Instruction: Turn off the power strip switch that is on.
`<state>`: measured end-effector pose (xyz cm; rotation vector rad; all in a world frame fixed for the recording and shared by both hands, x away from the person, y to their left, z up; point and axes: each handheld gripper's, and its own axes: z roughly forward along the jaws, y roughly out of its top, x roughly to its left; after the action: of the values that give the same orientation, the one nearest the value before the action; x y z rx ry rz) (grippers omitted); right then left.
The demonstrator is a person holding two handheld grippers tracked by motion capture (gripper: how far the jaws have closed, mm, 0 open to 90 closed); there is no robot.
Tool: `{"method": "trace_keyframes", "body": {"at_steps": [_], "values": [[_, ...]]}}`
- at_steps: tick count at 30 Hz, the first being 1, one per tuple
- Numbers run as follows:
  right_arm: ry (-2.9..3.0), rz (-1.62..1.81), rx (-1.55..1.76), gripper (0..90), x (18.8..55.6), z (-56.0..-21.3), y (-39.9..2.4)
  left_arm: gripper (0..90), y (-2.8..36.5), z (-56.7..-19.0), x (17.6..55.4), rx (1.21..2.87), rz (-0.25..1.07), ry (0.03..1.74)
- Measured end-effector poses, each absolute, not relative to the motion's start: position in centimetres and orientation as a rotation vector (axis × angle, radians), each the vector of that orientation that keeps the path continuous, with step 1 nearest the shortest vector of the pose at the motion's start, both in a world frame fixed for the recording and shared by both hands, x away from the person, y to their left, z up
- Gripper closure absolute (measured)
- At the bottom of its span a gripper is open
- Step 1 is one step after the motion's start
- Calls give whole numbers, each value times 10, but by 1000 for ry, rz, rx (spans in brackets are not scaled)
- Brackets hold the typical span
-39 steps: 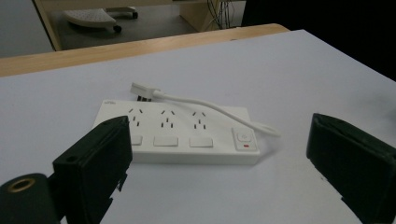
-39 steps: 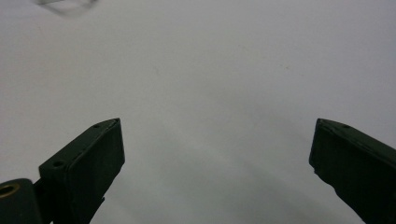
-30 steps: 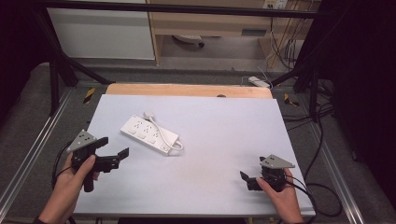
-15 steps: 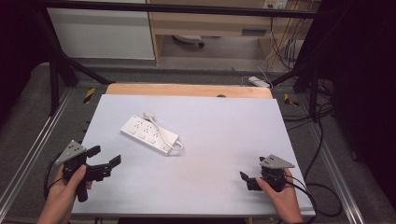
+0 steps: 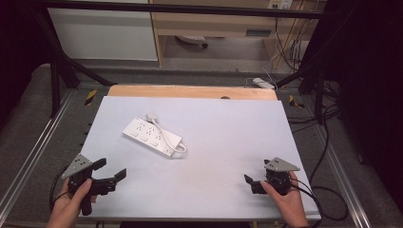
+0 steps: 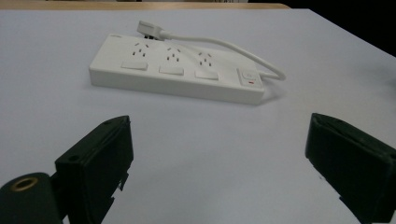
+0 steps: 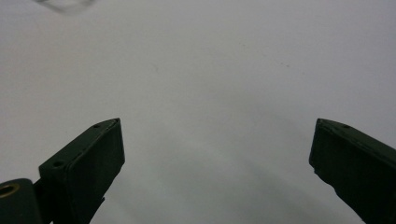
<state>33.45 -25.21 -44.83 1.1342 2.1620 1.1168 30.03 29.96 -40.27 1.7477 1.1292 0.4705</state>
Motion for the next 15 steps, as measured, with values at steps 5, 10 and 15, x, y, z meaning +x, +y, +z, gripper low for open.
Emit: {"method": "trace_keyframes", "body": {"at_steps": [5,10,15], "values": [[2162,1113,1132,38,335,-449,-252,78,295,-413,295,1770,472,1119],[2159,1109,1132,37,335,-449,-252,78,289,-418,291,1791,486,1099],[2150,1088,1142,35,336,-449,-253,80,280,-427,285,1827,494,1081]]}}
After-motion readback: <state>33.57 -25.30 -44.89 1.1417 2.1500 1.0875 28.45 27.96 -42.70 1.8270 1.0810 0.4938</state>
